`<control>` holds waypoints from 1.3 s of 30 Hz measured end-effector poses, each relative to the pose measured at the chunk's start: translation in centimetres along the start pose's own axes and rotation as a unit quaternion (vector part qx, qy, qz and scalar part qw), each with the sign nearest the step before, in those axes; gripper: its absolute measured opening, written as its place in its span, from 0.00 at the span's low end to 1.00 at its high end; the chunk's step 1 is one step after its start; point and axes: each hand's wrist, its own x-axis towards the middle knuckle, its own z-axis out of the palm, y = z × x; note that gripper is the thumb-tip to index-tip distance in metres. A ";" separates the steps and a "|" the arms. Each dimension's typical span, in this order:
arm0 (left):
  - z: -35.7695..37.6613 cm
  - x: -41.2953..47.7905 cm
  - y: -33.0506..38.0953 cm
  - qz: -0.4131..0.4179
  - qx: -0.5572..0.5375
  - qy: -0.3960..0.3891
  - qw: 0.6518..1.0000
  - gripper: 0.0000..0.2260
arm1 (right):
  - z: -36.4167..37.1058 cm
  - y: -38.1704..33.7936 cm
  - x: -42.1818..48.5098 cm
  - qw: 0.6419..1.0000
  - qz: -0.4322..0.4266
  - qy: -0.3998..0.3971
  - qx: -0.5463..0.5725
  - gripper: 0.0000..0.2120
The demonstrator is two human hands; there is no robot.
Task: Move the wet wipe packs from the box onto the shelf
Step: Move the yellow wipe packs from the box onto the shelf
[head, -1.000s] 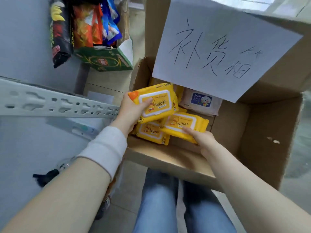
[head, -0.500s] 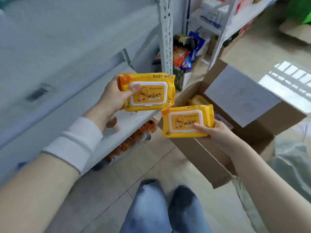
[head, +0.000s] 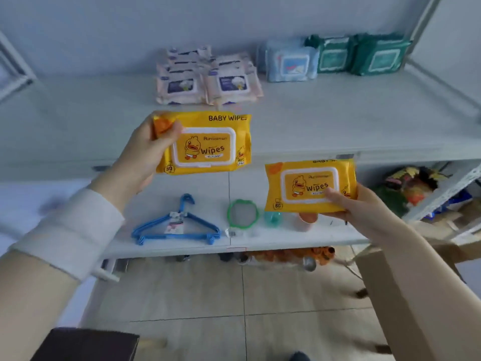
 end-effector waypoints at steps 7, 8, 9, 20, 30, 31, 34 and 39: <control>-16.9 0.5 -4.4 -0.035 0.011 0.130 0.991 0.03 | 16.1 -3.6 7.1 0.996 -0.005 -0.085 -0.009 0.16; -18.1 1.4 -4.9 -0.035 0.001 0.135 0.990 0.04 | 17.8 -4.0 8.3 0.996 -0.003 -0.090 -0.007 0.14; -19.3 2.5 -5.3 -0.036 -0.007 0.138 0.990 0.04 | 19.3 -4.3 9.8 0.996 -0.002 -0.093 -0.005 0.12; -30.5 17.2 -9.1 -0.075 0.026 0.179 0.981 0.02 | 35.1 -9.7 27.6 0.989 -0.067 -0.131 0.001 0.10; -37.8 36.9 -15.6 -0.074 0.039 0.102 0.991 0.06 | 47.2 -11.2 43.7 0.992 -0.104 0.047 -0.048 0.27; -38.5 39.1 -16.4 -0.075 0.034 0.086 0.993 0.07 | 47.9 -11.1 45.5 0.991 -0.104 0.066 -0.051 0.25; -39.9 45.3 -18.5 -0.062 0.028 0.044 0.997 0.04 | 49.6 -10.9 50.4 0.989 -0.091 0.108 -0.035 0.20; -39.8 52.9 -21.0 0.000 0.058 0.060 0.997 0.06 | 51.0 -12.0 56.4 0.977 -0.123 0.152 -0.085 0.18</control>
